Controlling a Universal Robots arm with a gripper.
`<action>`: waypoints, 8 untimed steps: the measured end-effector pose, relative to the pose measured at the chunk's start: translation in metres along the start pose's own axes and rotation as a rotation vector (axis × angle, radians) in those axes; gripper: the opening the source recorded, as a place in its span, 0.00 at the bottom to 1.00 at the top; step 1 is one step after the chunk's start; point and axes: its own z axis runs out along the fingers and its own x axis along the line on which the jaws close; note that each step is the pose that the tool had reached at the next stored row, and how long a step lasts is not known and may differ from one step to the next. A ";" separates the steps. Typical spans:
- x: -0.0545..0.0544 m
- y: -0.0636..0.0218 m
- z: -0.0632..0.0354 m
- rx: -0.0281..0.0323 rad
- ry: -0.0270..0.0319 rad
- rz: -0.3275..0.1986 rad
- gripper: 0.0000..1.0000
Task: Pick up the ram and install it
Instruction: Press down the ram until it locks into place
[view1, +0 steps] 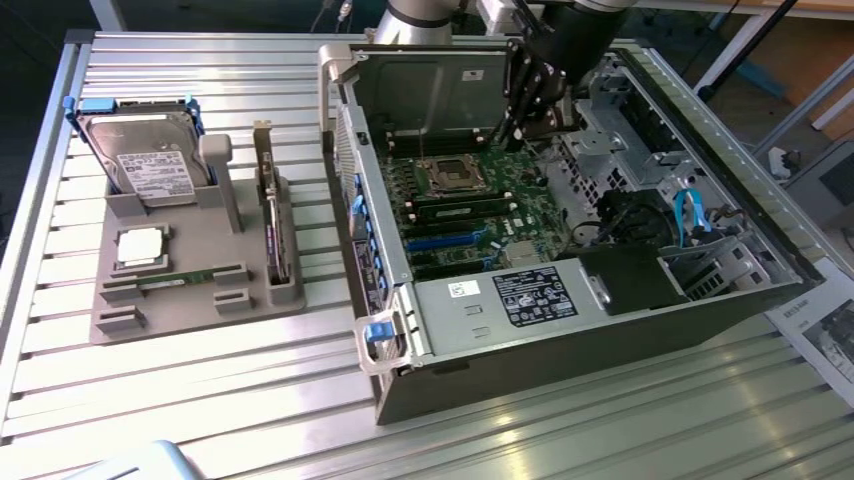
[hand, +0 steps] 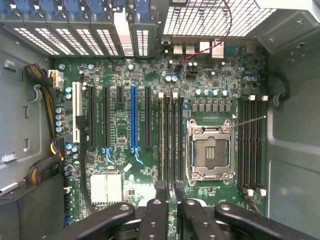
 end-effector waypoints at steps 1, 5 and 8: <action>0.000 0.0000 0.0000 0.0000 0.0000 0.000 0.19; 0.000 0.0000 0.0000 0.0000 0.0000 0.000 0.19; 0.000 0.0000 0.0000 0.0000 0.0000 0.000 0.19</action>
